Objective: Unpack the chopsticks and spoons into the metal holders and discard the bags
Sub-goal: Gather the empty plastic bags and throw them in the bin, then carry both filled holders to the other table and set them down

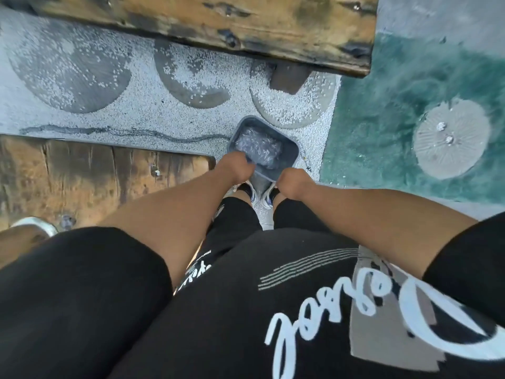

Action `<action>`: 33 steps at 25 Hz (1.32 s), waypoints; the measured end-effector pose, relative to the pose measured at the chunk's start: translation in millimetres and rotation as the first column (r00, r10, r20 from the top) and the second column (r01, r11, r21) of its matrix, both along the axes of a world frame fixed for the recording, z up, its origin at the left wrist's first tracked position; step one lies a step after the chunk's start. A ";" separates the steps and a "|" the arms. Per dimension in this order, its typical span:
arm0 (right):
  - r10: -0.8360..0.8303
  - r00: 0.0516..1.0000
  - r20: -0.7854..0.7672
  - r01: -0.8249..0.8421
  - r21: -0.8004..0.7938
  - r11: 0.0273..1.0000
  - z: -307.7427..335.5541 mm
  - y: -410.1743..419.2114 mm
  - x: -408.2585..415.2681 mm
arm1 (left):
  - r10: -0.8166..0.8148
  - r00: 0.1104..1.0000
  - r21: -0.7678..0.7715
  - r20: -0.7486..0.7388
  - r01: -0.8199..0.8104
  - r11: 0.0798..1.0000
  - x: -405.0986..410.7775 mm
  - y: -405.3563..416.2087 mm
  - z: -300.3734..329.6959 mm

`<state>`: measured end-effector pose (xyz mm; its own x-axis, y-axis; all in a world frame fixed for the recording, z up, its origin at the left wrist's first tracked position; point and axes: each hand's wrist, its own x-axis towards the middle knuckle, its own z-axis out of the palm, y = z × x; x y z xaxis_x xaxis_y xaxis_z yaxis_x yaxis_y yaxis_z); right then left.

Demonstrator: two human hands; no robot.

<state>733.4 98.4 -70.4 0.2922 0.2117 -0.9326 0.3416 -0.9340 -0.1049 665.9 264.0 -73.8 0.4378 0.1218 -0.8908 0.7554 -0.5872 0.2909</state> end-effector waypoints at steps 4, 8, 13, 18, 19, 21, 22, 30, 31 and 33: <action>0.015 0.996 0.085 -0.021 0.071 0.997 47.9 20.3 3.3 | 0.072 0.997 -0.010 0.038 -0.072 0.997 -14.2 4.2 36.6; 0.079 0.989 0.123 -0.092 0.098 0.991 68.4 26.6 9.0 | 0.198 0.978 0.000 0.058 -0.199 0.980 -30.9 -3.8 57.1; 0.267 0.959 0.099 -0.279 0.139 0.950 70.0 18.1 12.3 | 0.389 0.917 0.092 0.092 -0.397 0.913 -58.6 -19.5 77.0; 0.470 0.881 0.055 -0.473 0.137 0.870 70.8 17.0 5.3 | 0.536 0.841 0.157 0.075 -0.540 0.827 -104.8 -44.9 82.4; 0.517 0.855 0.039 -0.517 0.130 0.846 70.9 19.5 1.2 | 0.566 0.822 0.160 0.066 -0.569 0.807 -115.1 -51.5 86.7; 0.598 0.801 0.029 -0.596 0.136 0.791 72.2 25.5 -9.3 | 0.635 0.771 0.174 0.055 -0.633 0.754 -136.6 -63.9 92.5; 0.637 0.770 0.033 -0.634 0.152 0.758 73.8 28.9 -16.2 | 0.667 0.744 0.184 0.052 -0.663 0.725 -148.4 -69.5 94.9; 0.843 0.534 0.061 -0.833 0.210 0.512 93.4 66.3 -95.9 | 0.905 0.422 0.153 0.049 -0.899 0.411 -246.3 -103.2 101.8; 0.865 0.498 0.066 -0.855 0.206 0.477 96.1 72.4 -109.3 | 0.926 0.372 0.152 0.064 -0.921 0.360 -258.5 -104.5 101.2; 0.903 0.419 0.095 -0.895 0.208 0.394 102.0 84.7 -136.9 | 0.950 0.305 0.145 0.073 -0.945 0.292 -282.4 -104.7 101.2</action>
<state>596.4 183.0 31.6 -0.2072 0.5075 -0.8364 0.9637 -0.0413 -0.2638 383.5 159.3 27.5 -0.0854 0.5520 -0.8295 0.8191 0.5129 0.2569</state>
